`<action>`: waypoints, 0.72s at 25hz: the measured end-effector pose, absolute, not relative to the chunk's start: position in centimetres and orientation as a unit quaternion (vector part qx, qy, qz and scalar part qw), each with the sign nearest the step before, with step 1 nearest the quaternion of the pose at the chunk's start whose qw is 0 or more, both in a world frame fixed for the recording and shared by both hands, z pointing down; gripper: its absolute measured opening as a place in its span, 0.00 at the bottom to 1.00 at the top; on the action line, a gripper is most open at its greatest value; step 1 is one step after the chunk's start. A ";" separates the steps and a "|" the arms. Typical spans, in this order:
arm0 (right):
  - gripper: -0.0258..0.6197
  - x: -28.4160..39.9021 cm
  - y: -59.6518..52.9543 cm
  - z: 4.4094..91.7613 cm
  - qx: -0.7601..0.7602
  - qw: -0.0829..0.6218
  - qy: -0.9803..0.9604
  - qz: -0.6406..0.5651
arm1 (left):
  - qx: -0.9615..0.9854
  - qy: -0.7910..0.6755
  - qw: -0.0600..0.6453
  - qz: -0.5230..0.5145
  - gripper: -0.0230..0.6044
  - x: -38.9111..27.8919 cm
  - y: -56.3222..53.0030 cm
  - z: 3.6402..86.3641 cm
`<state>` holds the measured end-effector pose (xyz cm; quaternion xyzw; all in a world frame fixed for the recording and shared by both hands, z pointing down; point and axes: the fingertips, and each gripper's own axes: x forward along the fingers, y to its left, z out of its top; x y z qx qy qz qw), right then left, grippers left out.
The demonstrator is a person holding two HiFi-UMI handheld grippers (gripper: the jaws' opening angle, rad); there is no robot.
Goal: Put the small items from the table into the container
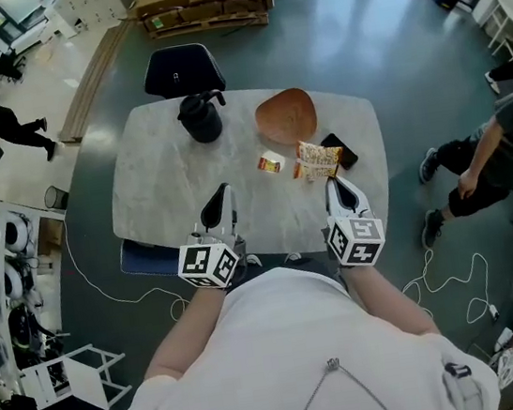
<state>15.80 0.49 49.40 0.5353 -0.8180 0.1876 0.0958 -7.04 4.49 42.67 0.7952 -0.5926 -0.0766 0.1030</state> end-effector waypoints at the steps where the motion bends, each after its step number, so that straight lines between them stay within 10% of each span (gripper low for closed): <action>1: 0.09 15.8 0.4 49.5 0.534 0.096 -0.818 0.189 | 0.794 -0.595 0.103 -0.075 0.04 -7.1 4.6 42.6; 18: 0.09 13.1 -4.6 52.8 0.552 0.104 -0.799 0.215 | 0.806 -0.578 0.122 -0.037 0.04 -10.9 -0.6 45.1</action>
